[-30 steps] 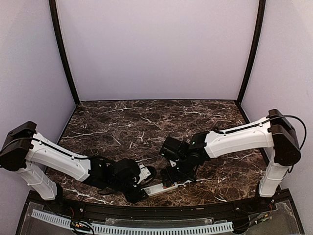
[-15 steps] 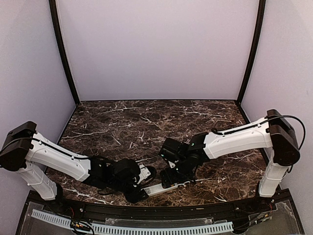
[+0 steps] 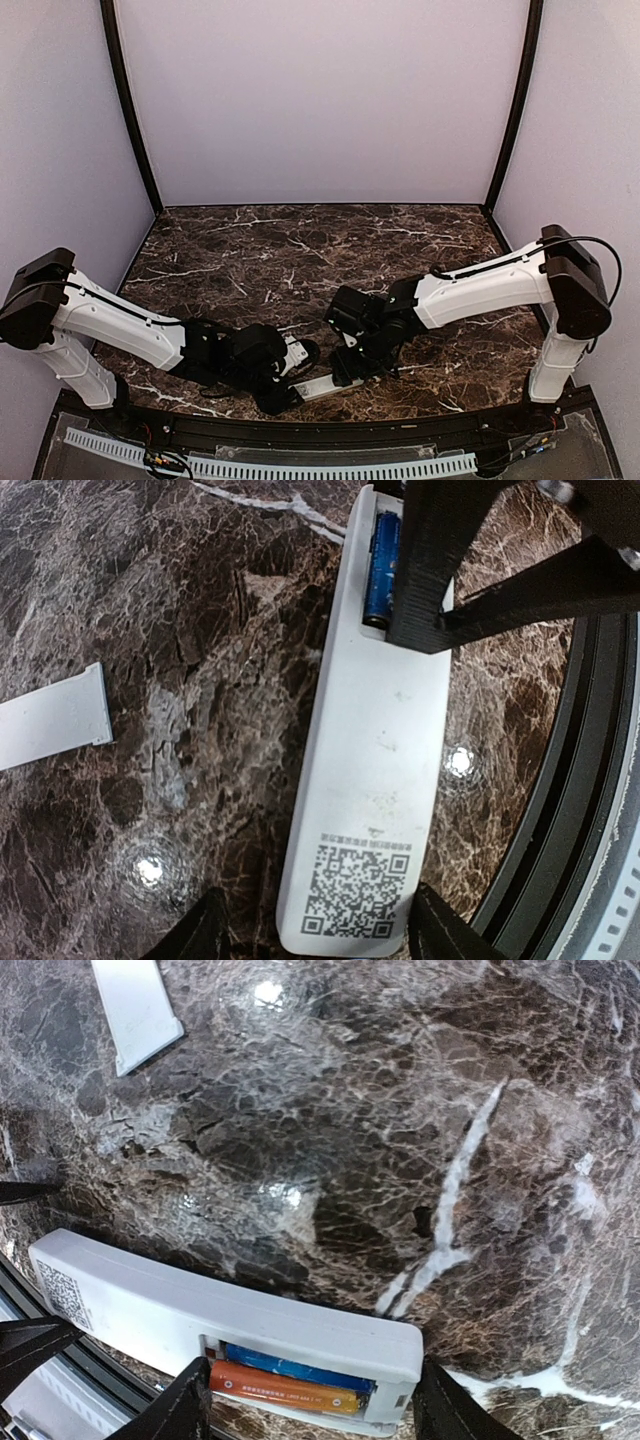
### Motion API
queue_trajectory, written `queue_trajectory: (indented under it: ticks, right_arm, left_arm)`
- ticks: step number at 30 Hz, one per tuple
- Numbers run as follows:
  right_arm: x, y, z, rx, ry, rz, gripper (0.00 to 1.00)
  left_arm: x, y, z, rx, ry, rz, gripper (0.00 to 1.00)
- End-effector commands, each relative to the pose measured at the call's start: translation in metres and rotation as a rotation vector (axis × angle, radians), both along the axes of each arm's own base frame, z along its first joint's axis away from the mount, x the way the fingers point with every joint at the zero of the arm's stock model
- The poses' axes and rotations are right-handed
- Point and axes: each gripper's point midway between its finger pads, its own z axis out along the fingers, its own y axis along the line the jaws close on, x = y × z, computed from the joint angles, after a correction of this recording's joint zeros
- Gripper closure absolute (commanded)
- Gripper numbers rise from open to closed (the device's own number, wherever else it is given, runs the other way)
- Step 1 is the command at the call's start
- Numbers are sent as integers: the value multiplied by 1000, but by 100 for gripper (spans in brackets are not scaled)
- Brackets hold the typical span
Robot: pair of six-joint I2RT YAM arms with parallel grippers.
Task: Load the batteries into the remote control
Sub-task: Load the battery into the battery compartment.
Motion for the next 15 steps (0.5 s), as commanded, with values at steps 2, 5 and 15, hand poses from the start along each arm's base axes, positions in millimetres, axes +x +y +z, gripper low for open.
queue_trajectory:
  ticks: [2,5,15]
  right_arm:
    - [-4,-28,-23,-120,-6,-16,39]
    - [-5,-33,-26,-136,-4,-18,41]
    - [-15,-48,-42,-177,32,14,38]
  left_arm:
    - [-12,25,-25,103,50,-9,40]
    - [-12,25,-25,103,50,-10,40]
    - [-12,25,-25,104,51,-11,40]
